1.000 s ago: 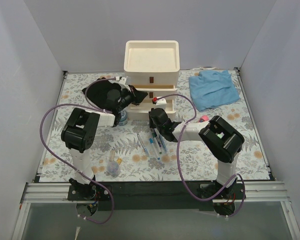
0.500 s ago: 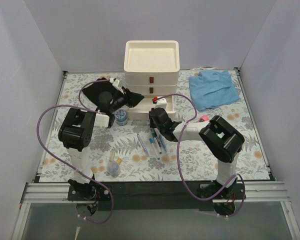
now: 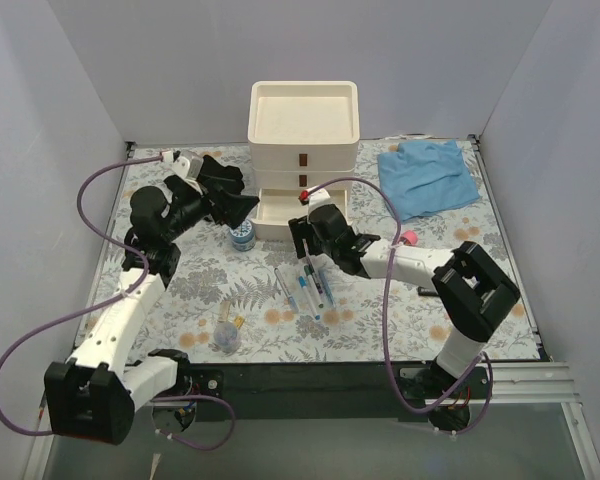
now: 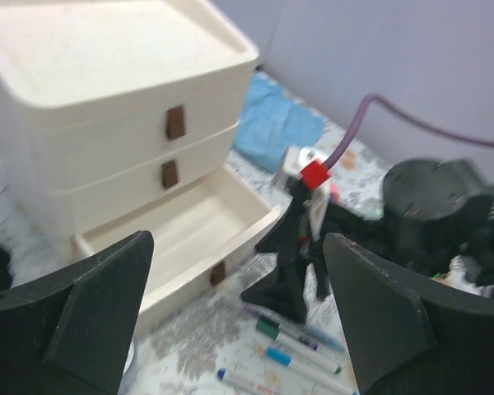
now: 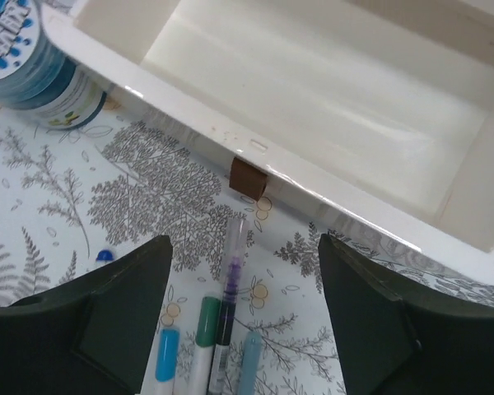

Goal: Sort the stationery into containers
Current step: Pick up the stationery from the center of the board.

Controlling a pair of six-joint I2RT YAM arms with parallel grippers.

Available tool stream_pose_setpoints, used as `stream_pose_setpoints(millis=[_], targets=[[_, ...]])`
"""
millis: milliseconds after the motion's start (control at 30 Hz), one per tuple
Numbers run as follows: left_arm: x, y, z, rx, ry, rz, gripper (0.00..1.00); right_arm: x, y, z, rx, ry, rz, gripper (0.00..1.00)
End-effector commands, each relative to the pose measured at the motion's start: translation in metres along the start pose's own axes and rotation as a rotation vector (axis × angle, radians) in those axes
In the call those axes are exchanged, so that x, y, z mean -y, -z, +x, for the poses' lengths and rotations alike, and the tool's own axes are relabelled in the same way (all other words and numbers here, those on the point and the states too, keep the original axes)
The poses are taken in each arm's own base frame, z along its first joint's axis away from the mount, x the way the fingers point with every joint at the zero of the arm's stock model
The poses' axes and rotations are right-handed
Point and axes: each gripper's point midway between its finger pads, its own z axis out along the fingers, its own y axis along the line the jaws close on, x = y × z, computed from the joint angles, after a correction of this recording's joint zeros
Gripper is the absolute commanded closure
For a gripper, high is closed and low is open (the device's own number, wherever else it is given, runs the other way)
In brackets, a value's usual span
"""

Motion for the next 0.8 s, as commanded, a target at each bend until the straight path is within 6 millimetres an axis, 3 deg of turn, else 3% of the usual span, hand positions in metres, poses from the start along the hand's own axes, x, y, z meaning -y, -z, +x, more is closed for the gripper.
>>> stream_pose_setpoints(millis=[0, 33, 100, 167, 233, 267, 300, 400, 533, 600, 633, 667, 767], targets=[[-0.036, 0.048, 0.067, -0.288, -0.067, -0.259, 0.14, -0.008, 0.035, -0.019, -0.086, 0.255, -0.130, 0.16], [-0.035, 0.058, 0.075, -0.333, -0.073, -0.274, 0.13, -0.008, 0.041, -0.021, -0.077, 0.343, -0.166, 0.16], [-0.031, 0.070, 0.073, -0.368, -0.181, -0.260, 0.11, -0.008, 0.059, -0.028, -0.066, 0.430, -0.213, 0.13], [-0.030, 0.084, 0.079, -0.435, -0.210, -0.276, 0.10, -0.024, 0.082, -0.025, -0.073, 0.584, -0.393, 0.13], [-0.042, 0.103, 0.085, -0.484, -0.243, -0.367, 0.09, -0.055, 0.110, -0.032, -0.004, 0.771, -0.651, 0.02], [-0.052, 0.112, 0.085, -0.484, -0.241, -0.425, 0.08, -0.061, 0.122, -0.020, -0.047, 0.814, -0.732, 0.02], [-0.057, 0.121, 0.082, -0.469, -0.243, -0.472, 0.08, -0.069, 0.130, -0.031, -0.022, 0.846, -0.777, 0.02], [-0.079, 0.147, 0.092, -0.471, -0.156, -0.580, 0.07, -0.084, 0.136, -0.022, -0.058, 0.909, -0.928, 0.07], [-0.098, 0.165, 0.113, -0.490, -0.003, -0.669, 0.08, -0.116, 0.122, -0.045, -0.052, 0.894, -1.040, 0.10], [-0.110, 0.176, 0.121, -0.487, 0.008, -0.746, 0.07, -0.136, 0.125, -0.044, -0.050, 0.900, -1.090, 0.10], [-0.115, 0.180, 0.124, -0.498, 0.001, -0.770, 0.07, -0.143, 0.119, -0.035, -0.069, 0.928, -1.103, 0.10], [-0.121, 0.187, 0.127, -0.518, -0.013, -0.812, 0.07, -0.160, 0.128, -0.027, -0.071, 0.975, -1.142, 0.10], [-0.126, 0.204, 0.140, -0.559, -0.044, -0.871, 0.07, -0.183, 0.130, -0.002, -0.068, 1.095, -1.213, 0.09]])
